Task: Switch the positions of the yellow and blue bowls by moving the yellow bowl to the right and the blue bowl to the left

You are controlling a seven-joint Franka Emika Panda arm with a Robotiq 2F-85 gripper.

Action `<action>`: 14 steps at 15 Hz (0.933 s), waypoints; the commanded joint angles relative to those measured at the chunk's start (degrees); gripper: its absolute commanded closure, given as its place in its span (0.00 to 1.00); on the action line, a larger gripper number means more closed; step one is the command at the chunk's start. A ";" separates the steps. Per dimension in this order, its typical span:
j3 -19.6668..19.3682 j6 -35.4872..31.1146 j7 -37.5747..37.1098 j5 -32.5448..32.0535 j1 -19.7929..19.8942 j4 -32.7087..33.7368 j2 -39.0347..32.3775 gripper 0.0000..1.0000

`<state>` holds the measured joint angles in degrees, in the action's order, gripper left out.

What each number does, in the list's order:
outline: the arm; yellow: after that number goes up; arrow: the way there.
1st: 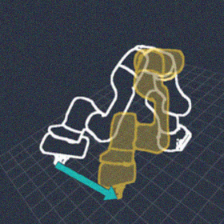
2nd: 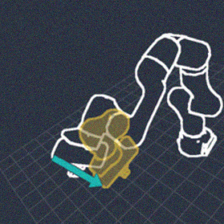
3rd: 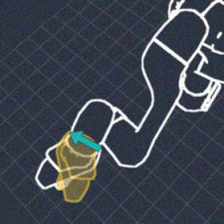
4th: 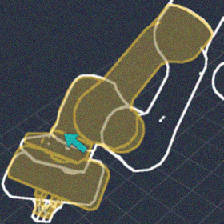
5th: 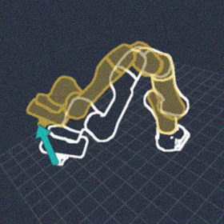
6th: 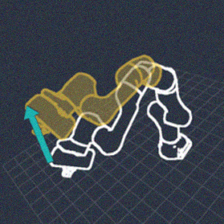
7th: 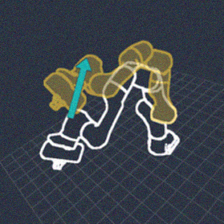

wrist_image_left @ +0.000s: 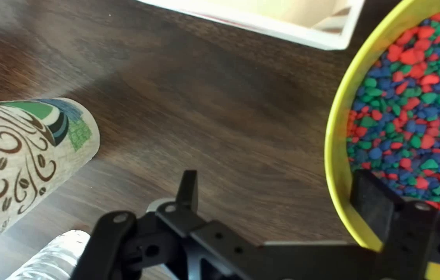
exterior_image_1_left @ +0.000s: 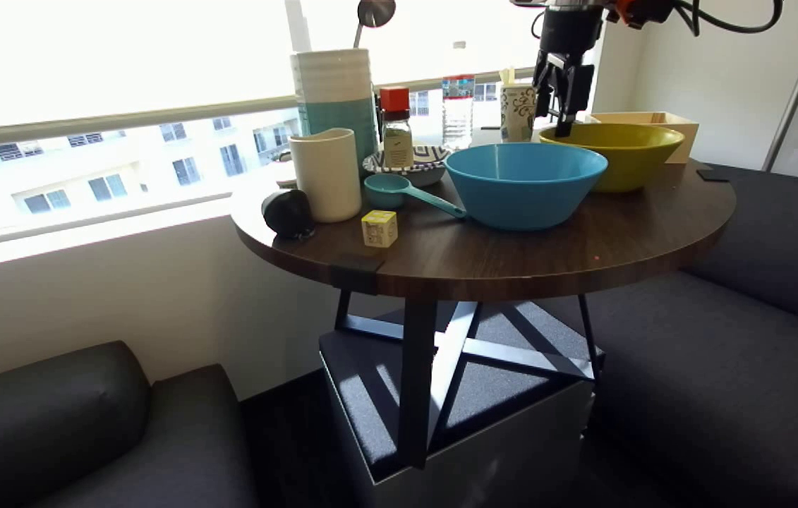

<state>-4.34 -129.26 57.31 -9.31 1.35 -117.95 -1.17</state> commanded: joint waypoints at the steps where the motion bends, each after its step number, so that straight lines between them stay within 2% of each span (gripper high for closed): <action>1: 0.70 -0.91 -0.61 1.99 0.71 3.19 -2.86 0.00; 14: 0.97 -2.02 -7.47 4.10 1.76 9.90 -7.57 0.00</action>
<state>-4.31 -130.51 51.29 -6.76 2.16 -111.22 -6.30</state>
